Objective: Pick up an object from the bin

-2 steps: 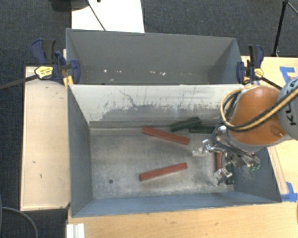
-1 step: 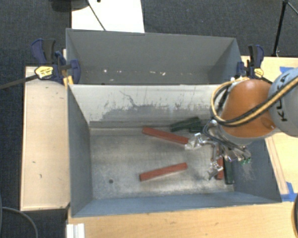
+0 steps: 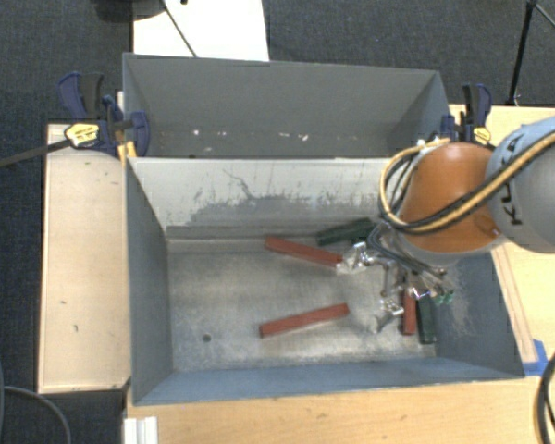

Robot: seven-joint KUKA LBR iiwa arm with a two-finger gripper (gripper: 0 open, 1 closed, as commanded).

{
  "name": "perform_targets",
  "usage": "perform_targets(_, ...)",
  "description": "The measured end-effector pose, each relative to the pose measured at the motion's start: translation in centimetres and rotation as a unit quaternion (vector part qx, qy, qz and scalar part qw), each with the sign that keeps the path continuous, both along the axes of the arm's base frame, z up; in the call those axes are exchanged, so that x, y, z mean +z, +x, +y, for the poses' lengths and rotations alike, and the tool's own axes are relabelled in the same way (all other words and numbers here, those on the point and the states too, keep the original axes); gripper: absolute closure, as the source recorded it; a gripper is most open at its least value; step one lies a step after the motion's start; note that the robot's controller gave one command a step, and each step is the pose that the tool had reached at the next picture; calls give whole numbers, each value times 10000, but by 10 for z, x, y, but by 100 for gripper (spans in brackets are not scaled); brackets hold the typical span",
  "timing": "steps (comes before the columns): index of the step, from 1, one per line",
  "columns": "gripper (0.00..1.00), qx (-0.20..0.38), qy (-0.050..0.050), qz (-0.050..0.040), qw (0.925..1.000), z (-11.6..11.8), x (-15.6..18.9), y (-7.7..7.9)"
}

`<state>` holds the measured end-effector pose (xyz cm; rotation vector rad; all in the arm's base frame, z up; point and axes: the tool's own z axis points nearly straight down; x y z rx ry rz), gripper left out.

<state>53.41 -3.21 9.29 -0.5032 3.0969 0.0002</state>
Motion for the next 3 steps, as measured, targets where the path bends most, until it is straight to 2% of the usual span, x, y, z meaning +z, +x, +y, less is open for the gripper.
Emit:
perform_targets(1, 0, 245, -7, -7, 9997, 7, -1, -1)
perform_targets(2, 0, 910, 11, 16, 9958, 33, -11, -5)
perform_targets(3, 100, 517, 7, -97, 9986, 58, -17, 43)
